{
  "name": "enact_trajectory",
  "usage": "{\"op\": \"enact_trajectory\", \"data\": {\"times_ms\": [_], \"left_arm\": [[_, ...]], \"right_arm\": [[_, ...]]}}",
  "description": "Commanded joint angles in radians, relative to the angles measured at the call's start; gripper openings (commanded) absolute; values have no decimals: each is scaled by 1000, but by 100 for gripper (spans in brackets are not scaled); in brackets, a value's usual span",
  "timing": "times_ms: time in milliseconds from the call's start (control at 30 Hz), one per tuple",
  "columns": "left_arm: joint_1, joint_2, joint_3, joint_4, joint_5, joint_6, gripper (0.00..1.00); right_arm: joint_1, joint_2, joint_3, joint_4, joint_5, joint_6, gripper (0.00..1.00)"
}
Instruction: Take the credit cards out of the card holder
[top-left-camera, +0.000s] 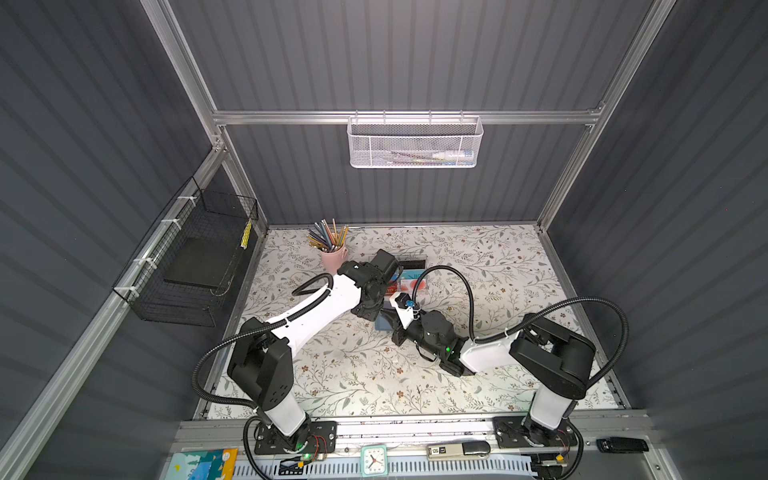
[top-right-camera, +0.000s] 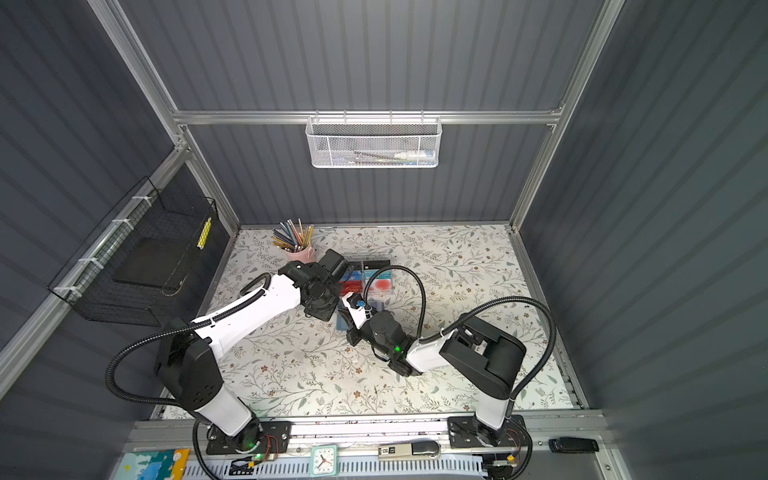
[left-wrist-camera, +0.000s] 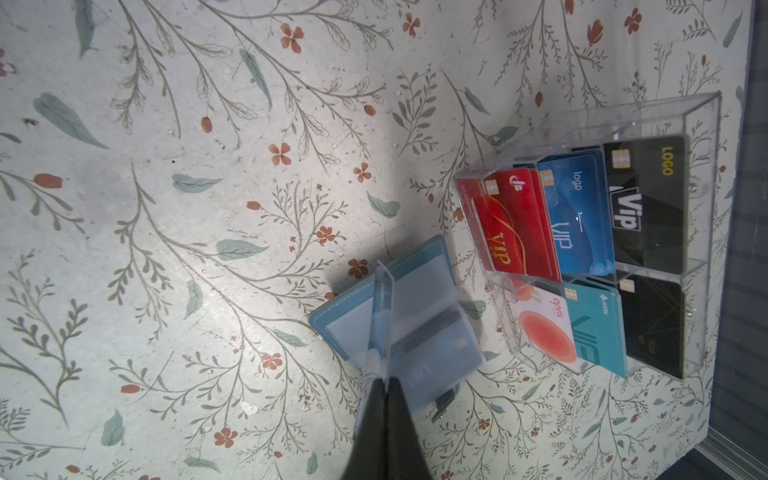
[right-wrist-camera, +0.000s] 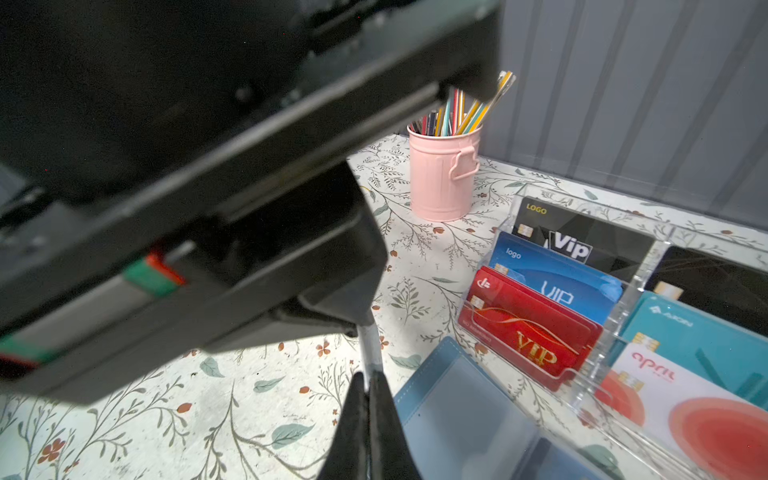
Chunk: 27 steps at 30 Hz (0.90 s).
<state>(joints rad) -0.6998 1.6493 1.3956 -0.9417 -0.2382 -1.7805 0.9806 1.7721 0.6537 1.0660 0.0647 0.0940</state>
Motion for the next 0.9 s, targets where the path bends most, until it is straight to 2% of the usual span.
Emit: {"op": "enact_trajectory", "data": {"times_ms": [0,200,400,467,633,700,867], "left_arm": [[-6,-22,-13,1,10,7,0],[-6,-29,-14,4,5,0,2],[-6,-39,-16,13,-6,-9,13],[-6,-45,-16,14,-11,-11,22],[-4,-60,-17,18,-33,-16,24],[4,-70,-15,6,-46,-11,36],[50,-109,-36,3,-83,96,65]], "right_arm": [[1,9,-3,44,-25,12,0],[0,6,-11,45,-39,15,0],[-1,-6,-25,48,-48,22,0],[-2,-11,-32,48,-50,24,0],[-2,-19,-42,45,-55,23,0],[-3,-26,-48,45,-53,23,0],[-10,-75,-80,30,-55,15,0]]}}
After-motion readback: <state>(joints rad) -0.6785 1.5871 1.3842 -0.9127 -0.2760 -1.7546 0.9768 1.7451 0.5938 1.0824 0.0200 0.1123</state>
